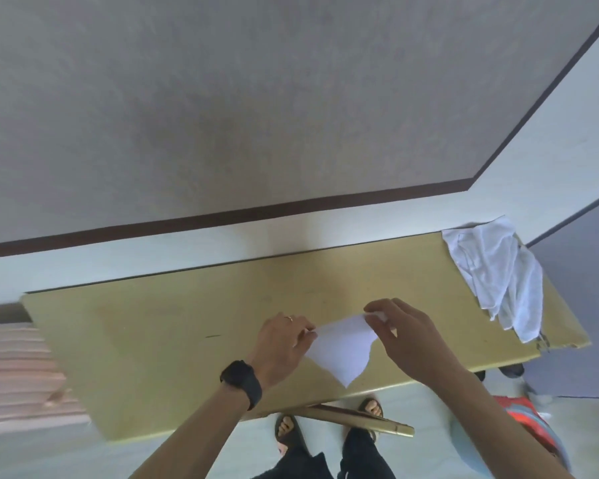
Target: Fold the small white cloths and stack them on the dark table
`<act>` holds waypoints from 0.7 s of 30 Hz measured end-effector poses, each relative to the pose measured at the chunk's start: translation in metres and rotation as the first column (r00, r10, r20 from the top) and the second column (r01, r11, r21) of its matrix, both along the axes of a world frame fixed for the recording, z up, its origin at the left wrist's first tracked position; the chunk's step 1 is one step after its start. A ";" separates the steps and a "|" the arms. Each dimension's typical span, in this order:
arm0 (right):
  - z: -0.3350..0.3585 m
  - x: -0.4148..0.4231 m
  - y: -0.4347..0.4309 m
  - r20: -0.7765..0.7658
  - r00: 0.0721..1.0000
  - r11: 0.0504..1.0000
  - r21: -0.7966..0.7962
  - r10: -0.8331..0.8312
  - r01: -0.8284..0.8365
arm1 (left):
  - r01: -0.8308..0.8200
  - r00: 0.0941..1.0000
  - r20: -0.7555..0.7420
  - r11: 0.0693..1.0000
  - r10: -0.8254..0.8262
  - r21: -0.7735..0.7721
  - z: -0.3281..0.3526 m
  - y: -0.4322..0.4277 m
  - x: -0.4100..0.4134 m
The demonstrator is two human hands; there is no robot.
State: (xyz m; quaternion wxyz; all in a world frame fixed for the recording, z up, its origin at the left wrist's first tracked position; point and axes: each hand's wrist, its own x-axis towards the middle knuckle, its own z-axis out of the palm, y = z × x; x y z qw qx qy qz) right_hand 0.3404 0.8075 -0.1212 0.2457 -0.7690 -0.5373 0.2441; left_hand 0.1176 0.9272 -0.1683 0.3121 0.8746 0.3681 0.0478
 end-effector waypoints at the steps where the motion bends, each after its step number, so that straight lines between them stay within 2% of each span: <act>1: -0.005 -0.009 -0.001 0.024 0.999 1.000 -0.002 0.025 -0.025 | 0.002 1.000 -0.025 1.000 -0.001 0.010 -0.001 -0.003 -0.016; 6: -0.025 -0.045 -0.006 0.208 0.969 0.985 0.073 0.135 -0.153 | -0.027 0.994 -0.107 0.997 0.035 0.074 0.000 -0.008 -0.059; 9: -0.029 -0.047 -0.002 0.269 0.951 0.977 0.107 0.151 -0.185 | 0.040 0.983 -0.185 0.991 -0.015 0.129 -0.004 0.000 -0.076; 11: -0.032 -0.046 0.000 0.307 0.935 0.972 0.097 0.177 -0.216 | 0.095 0.972 -0.229 0.971 -0.043 0.219 -0.010 0.004 -0.089; 14: -0.036 -0.041 0.005 0.321 0.926 0.977 0.015 0.198 -0.214 | 0.133 0.950 -0.310 0.955 -0.046 0.265 -0.013 0.012 -0.106; 17: -0.037 -0.032 0.013 0.349 0.917 0.981 -0.036 0.193 -0.192 | 0.038 0.965 -0.258 0.954 0.042 0.298 -0.008 0.026 -0.119; 21: -0.028 -0.021 0.037 0.403 0.899 0.982 -0.002 0.174 -0.189 | -0.131 0.975 -0.131 0.936 0.182 0.326 0.009 0.057 -0.117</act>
